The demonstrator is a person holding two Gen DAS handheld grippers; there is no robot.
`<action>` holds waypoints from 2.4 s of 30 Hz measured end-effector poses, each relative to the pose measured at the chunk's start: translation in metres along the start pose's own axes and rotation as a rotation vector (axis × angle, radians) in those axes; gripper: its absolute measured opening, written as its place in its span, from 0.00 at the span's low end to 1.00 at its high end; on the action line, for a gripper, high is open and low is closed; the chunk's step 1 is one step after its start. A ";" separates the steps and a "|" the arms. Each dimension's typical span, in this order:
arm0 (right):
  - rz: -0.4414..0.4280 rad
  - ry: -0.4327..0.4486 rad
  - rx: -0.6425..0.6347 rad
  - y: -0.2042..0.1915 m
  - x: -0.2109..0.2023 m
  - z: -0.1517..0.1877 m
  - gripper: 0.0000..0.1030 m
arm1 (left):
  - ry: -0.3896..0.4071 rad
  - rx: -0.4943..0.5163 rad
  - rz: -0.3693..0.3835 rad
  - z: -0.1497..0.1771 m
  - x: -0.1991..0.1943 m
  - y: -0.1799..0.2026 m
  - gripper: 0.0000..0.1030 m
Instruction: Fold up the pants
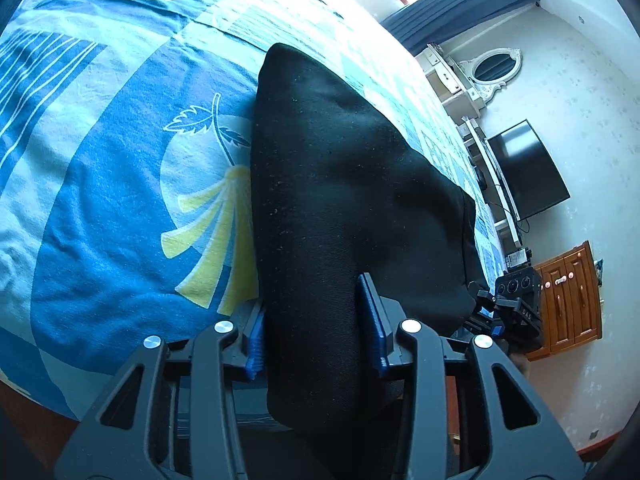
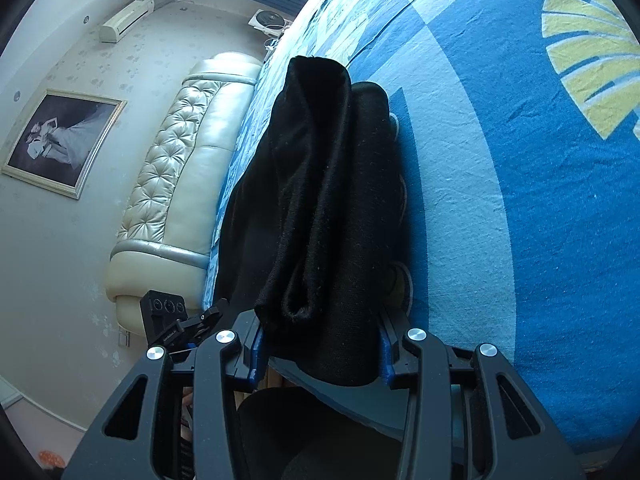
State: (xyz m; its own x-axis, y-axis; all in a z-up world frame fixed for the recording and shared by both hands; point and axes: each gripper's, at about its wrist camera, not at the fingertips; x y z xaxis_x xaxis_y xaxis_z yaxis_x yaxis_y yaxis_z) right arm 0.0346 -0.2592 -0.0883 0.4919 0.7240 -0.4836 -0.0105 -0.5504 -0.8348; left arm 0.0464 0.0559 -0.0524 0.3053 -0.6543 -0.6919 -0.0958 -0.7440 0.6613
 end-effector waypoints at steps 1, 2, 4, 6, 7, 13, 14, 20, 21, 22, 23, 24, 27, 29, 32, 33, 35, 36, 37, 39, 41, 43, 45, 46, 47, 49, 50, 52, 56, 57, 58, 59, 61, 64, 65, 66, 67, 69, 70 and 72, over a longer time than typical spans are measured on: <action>0.017 -0.005 -0.016 -0.003 -0.002 -0.001 0.46 | 0.001 0.018 0.015 0.001 -0.004 0.002 0.46; 0.039 -0.007 -0.038 -0.006 -0.006 -0.003 0.50 | -0.001 0.028 0.036 0.002 -0.010 0.002 0.61; 0.076 0.010 -0.079 -0.012 -0.015 -0.009 0.58 | 0.026 0.026 0.080 0.001 -0.026 0.000 0.72; 0.093 0.038 -0.103 -0.014 -0.024 -0.018 0.63 | 0.059 0.027 0.126 -0.004 -0.040 -0.003 0.73; 0.092 0.059 -0.107 -0.013 -0.027 -0.025 0.66 | 0.071 0.027 0.145 -0.010 -0.045 -0.004 0.76; 0.061 0.063 -0.050 0.005 0.000 -0.077 0.71 | 0.042 0.013 0.096 -0.062 -0.012 -0.012 0.83; 0.067 0.056 -0.043 0.008 0.007 -0.084 0.71 | 0.025 0.007 0.094 -0.071 -0.002 -0.014 0.83; 0.036 0.025 -0.019 0.015 0.042 -0.103 0.72 | -0.071 0.005 0.055 -0.104 0.058 -0.013 0.83; 0.043 0.014 -0.044 0.012 0.044 -0.102 0.69 | -0.068 0.030 0.048 -0.105 0.061 -0.010 0.83; 0.061 0.006 -0.064 0.009 0.047 -0.101 0.54 | -0.069 0.063 0.038 -0.105 0.064 -0.005 0.72; 0.066 0.002 -0.069 0.010 0.048 -0.099 0.51 | -0.078 0.096 0.013 -0.106 0.068 0.000 0.59; 0.062 0.010 -0.067 0.011 0.047 -0.098 0.46 | -0.079 0.127 -0.010 -0.105 0.070 0.004 0.55; 0.043 0.030 -0.062 0.012 0.044 -0.097 0.39 | -0.055 0.199 -0.041 -0.101 0.068 0.015 0.38; 0.048 0.045 -0.070 0.009 0.042 -0.097 0.38 | -0.038 0.214 -0.067 -0.103 0.066 0.021 0.30; 0.048 0.068 -0.087 0.002 0.042 -0.102 0.35 | -0.022 0.237 -0.108 -0.108 0.067 0.029 0.26; 0.049 0.073 -0.093 -0.001 0.042 -0.105 0.34 | -0.017 0.247 -0.122 -0.109 0.068 0.032 0.26; 0.048 0.079 -0.109 -0.005 0.044 -0.112 0.33 | -0.006 0.251 -0.144 -0.114 0.069 0.035 0.25; 0.049 0.084 -0.113 -0.006 0.045 -0.117 0.33 | 0.001 0.246 -0.148 -0.119 0.070 0.036 0.25; 0.047 0.088 -0.112 -0.005 0.047 -0.123 0.33 | 0.009 0.249 -0.149 -0.124 0.071 0.037 0.25; 0.044 0.099 -0.111 -0.004 0.052 -0.136 0.33 | 0.025 0.260 -0.160 -0.135 0.072 0.040 0.25; 0.042 0.106 -0.111 -0.001 0.057 -0.149 0.33 | 0.038 0.253 -0.167 -0.148 0.075 0.040 0.25; 0.045 0.112 -0.116 -0.001 0.065 -0.165 0.33 | 0.054 0.253 -0.176 -0.164 0.080 0.040 0.25; 0.049 0.117 -0.118 0.000 0.075 -0.182 0.33 | 0.060 0.233 -0.180 -0.183 0.088 0.036 0.24; 0.050 0.120 -0.118 0.000 0.080 -0.190 0.33 | 0.062 0.223 -0.183 -0.191 0.091 0.034 0.24; 0.049 0.123 -0.118 0.000 0.084 -0.198 0.33 | 0.063 0.214 -0.185 -0.200 0.095 0.032 0.25; 0.049 0.130 -0.126 -0.001 0.092 -0.213 0.33 | 0.072 0.214 -0.193 -0.217 0.101 0.031 0.25; 0.049 0.132 -0.131 -0.002 0.096 -0.220 0.33 | 0.080 0.216 -0.196 -0.225 0.102 0.031 0.25; 0.048 0.132 -0.134 -0.002 0.104 -0.233 0.33 | 0.099 0.215 -0.207 -0.241 0.105 0.030 0.25; 0.050 0.138 -0.116 0.005 0.117 -0.253 0.33 | 0.108 0.206 -0.227 -0.266 0.118 0.027 0.25; 0.052 0.137 -0.105 0.009 0.120 -0.256 0.33 | 0.104 0.207 -0.233 -0.269 0.122 0.025 0.25; 0.054 0.133 -0.095 0.013 0.123 -0.257 0.33 | 0.101 0.210 -0.239 -0.270 0.125 0.024 0.25; 0.055 0.128 -0.086 0.017 0.125 -0.257 0.33 | 0.102 0.215 -0.243 -0.269 0.127 0.022 0.25; 0.050 0.123 -0.066 0.026 0.127 -0.254 0.33 | 0.111 0.232 -0.245 -0.267 0.129 0.021 0.25; 0.020 0.128 -0.027 0.038 0.129 -0.249 0.33 | 0.127 0.263 -0.252 -0.262 0.130 0.022 0.26; 0.011 0.132 -0.020 0.041 0.129 -0.248 0.33 | 0.130 0.266 -0.252 -0.262 0.130 0.022 0.26; 0.008 0.135 -0.018 0.043 0.129 -0.247 0.33 | 0.131 0.267 -0.253 -0.262 0.131 0.022 0.26; 0.007 0.135 -0.019 0.043 0.130 -0.247 0.33 | 0.131 0.266 -0.253 -0.263 0.131 0.022 0.26; 0.004 0.134 -0.020 0.043 0.130 -0.248 0.33 | 0.132 0.267 -0.252 -0.263 0.131 0.022 0.26; 0.004 0.133 -0.020 0.043 0.131 -0.249 0.33 | 0.133 0.267 -0.250 -0.263 0.131 0.022 0.27; 0.003 0.134 -0.020 0.042 0.132 -0.249 0.33 | 0.134 0.266 -0.247 -0.263 0.132 0.021 0.27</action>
State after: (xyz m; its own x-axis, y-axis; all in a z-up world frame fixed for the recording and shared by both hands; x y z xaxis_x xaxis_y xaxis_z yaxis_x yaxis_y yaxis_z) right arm 0.3156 -0.2903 -0.1217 0.6037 0.6610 -0.4456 0.0046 -0.5619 -0.8272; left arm 0.3338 -0.0099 -0.0534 0.4697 -0.4407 -0.7650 -0.2412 -0.8976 0.3691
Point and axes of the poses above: each gripper's, at about its wrist camera, not at the fingertips, and x roughly the way its jaws point, y to its right, z to its underside, and after that the axes turned 8 degrees about -x, right-handed
